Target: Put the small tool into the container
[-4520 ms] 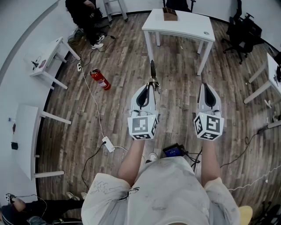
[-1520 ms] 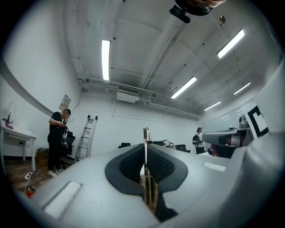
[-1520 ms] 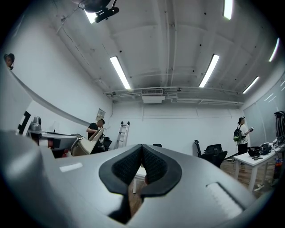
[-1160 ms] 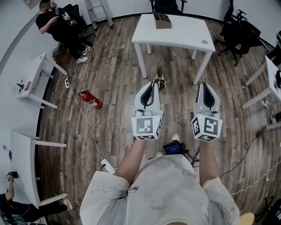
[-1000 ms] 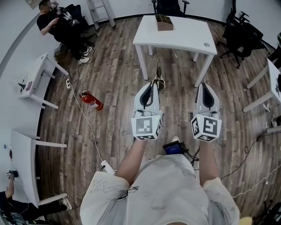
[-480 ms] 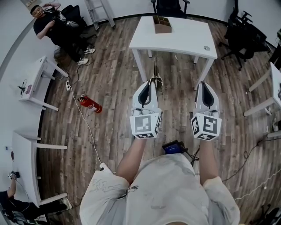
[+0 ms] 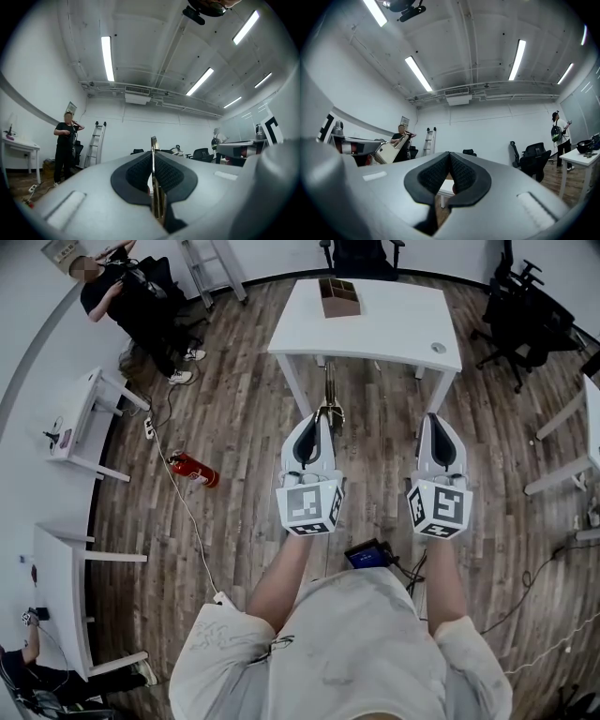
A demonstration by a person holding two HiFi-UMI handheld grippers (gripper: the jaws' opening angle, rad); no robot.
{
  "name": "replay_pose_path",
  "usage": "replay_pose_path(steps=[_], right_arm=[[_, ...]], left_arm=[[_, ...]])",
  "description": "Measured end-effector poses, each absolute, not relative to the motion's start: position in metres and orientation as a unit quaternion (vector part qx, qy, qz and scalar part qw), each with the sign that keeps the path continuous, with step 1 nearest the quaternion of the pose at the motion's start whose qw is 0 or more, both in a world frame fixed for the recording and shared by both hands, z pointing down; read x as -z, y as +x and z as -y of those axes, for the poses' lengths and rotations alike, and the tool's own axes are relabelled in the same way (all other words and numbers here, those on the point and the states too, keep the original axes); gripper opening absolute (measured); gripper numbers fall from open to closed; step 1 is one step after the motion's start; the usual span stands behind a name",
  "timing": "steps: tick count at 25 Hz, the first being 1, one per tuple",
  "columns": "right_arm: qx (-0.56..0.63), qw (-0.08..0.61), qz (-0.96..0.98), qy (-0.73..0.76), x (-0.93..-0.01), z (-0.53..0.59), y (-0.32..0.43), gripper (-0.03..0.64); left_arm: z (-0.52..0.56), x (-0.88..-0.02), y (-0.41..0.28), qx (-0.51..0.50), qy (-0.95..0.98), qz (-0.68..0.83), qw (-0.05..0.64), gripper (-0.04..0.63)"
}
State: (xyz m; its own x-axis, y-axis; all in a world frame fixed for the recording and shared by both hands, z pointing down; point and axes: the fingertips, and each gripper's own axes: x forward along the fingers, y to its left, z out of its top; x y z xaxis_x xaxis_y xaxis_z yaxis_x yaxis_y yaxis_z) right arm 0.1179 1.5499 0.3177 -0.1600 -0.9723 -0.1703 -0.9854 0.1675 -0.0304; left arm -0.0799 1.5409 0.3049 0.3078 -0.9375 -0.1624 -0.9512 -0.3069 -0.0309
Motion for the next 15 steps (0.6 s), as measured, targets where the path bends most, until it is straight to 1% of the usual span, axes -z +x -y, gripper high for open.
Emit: replay_pose_path(steps=[4,7,12,15], right_arm=[[-0.035,0.083,-0.760,-0.643,-0.324,-1.498,0.199,0.005],[-0.037,0.086,-0.761,-0.642,-0.330,-1.458,0.242,0.005],[-0.030,0.086,-0.767,-0.635,-0.338,-1.366,0.295,0.005],[-0.032,0.081,-0.772,-0.629,-0.342,-1.327,0.291,0.005]], left_arm=[[-1.491,-0.310,-0.005,-0.053,-0.802,-0.591,0.060,0.023],[-1.453,-0.314,0.034,-0.056,-0.799,-0.596,0.062,0.023],[-1.368,-0.319,0.088,-0.057,-0.794,-0.602,0.063,0.023],[-1.330,-0.323,0.089,-0.058,-0.794,-0.602,0.063,0.023]])
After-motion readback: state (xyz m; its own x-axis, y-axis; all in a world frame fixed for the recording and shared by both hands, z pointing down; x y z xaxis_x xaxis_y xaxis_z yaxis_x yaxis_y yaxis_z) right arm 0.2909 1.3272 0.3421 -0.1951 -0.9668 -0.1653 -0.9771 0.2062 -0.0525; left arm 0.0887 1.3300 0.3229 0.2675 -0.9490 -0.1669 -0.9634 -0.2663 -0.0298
